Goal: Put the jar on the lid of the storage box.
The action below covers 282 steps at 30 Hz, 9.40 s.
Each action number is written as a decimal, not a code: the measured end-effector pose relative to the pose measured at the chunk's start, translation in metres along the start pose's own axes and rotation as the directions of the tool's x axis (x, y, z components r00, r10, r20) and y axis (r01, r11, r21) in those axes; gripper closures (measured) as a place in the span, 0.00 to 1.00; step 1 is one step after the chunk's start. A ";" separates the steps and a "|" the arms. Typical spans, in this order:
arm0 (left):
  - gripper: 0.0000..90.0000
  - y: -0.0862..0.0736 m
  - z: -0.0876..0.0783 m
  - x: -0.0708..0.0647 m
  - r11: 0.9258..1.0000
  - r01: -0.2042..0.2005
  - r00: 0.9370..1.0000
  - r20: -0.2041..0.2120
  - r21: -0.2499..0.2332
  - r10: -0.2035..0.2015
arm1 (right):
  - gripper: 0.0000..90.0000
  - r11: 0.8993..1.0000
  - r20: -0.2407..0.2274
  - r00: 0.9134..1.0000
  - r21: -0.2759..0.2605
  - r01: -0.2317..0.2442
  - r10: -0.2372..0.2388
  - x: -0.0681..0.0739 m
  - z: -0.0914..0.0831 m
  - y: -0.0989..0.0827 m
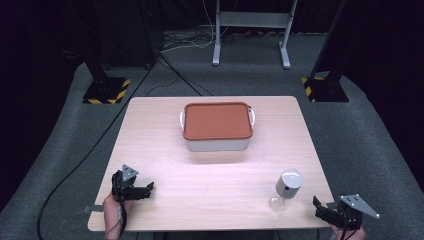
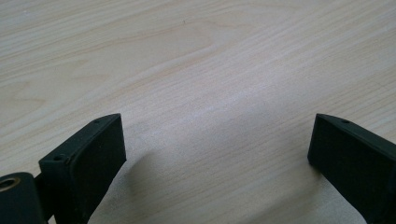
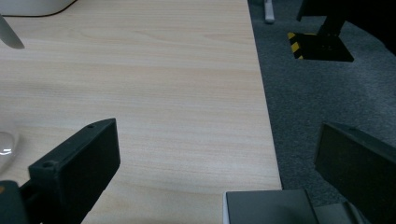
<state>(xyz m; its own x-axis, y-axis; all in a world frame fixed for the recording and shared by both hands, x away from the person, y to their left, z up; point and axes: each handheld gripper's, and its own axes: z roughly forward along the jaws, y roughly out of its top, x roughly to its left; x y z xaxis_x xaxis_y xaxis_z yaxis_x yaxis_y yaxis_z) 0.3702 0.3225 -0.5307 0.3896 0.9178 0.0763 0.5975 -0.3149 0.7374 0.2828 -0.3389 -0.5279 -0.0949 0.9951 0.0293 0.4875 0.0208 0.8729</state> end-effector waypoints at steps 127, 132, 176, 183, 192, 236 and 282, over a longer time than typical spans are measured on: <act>0.04 0.000 0.000 0.000 1.000 -0.007 1.000 -0.004 -0.002 0.007 | 0.33 0.963 -0.397 0.882 -0.194 0.189 -0.253 0.114 0.021 0.016; 0.04 0.000 0.000 0.000 1.000 -0.006 1.000 -0.003 -0.002 0.006 | 0.33 0.963 -0.391 0.886 -0.199 0.182 -0.248 0.113 0.019 0.019; 0.03 0.000 0.000 -0.001 1.000 -0.009 1.000 -0.012 -0.002 0.009 | 0.33 0.958 -0.374 0.891 -0.217 0.186 -0.257 0.117 0.015 0.040; 0.03 0.000 0.000 0.000 1.000 -0.014 1.000 -0.009 -0.002 0.014 | 0.33 0.960 -0.375 0.891 -0.213 0.184 -0.254 0.117 0.016 0.040; 0.00 0.002 0.002 0.000 1.000 -0.026 1.000 -0.008 0.001 0.026 | 0.33 0.961 -0.379 0.891 -0.208 0.183 -0.252 0.117 0.018 0.041; 0.00 0.003 0.005 0.007 0.997 0.070 0.997 0.034 0.042 -0.071 | 0.33 0.958 -0.389 0.884 -0.221 0.182 -0.258 0.121 0.021 0.056; 0.00 0.002 0.004 0.006 0.996 0.076 0.997 0.026 0.042 -0.077 | 0.33 0.959 -0.389 0.886 -0.221 0.175 -0.252 0.122 0.030 0.074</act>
<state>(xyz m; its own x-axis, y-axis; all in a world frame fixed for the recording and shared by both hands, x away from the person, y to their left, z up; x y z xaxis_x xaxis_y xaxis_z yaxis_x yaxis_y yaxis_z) 0.3771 0.3264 -0.5313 0.3608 0.9327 0.0013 0.6546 -0.2542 0.7120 0.3335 -0.2130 -0.4740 -0.5446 0.8387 -0.0040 0.2591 0.1728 0.9503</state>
